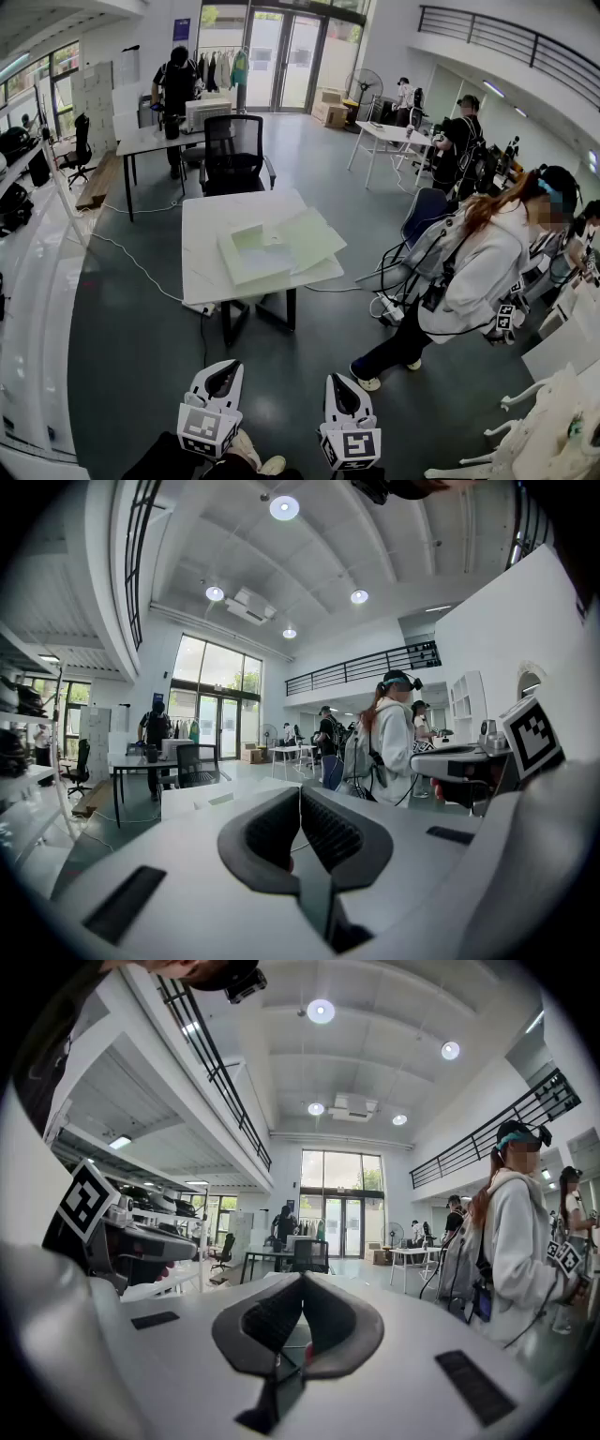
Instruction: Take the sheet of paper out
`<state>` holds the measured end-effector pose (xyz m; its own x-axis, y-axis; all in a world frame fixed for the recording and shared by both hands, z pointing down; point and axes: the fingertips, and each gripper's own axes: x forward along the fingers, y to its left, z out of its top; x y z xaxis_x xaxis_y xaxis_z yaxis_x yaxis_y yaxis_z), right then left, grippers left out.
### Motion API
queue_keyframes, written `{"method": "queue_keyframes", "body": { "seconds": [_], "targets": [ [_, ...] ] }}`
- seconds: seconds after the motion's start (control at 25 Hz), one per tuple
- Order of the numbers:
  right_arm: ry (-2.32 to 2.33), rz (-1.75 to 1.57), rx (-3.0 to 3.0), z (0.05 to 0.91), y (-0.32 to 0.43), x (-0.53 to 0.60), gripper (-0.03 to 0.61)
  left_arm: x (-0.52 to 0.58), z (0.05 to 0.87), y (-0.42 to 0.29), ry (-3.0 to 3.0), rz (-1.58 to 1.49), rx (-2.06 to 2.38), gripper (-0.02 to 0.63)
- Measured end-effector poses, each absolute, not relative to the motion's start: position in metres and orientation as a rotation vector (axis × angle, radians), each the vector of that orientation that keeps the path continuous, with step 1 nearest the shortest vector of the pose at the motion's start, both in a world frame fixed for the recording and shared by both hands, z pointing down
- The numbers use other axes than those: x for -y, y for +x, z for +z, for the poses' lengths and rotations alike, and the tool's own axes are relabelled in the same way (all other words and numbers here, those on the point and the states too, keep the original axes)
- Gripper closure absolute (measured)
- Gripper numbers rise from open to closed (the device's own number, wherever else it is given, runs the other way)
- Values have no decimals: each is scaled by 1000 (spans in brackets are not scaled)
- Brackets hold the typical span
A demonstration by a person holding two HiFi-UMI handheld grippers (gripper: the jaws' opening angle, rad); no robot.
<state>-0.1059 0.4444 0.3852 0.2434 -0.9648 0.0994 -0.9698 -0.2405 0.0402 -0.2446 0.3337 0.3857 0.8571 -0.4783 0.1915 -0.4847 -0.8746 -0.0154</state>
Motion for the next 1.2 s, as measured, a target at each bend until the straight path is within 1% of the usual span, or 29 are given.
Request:
{"method": "queue_keyframes", "body": {
  "seconds": [0.76,0.96,1.2],
  "targets": [
    [2392,122,1907,387,-95,-454,561,-348,385,-229,3006,285,781,589],
    [2404,149,1904,398,-69,-439,561,-330,395,-203,2994,296,777,589],
    [2416,138,1882,403,-23,-392,561,-281,399,-148,3009,294,726,589]
  ]
}}
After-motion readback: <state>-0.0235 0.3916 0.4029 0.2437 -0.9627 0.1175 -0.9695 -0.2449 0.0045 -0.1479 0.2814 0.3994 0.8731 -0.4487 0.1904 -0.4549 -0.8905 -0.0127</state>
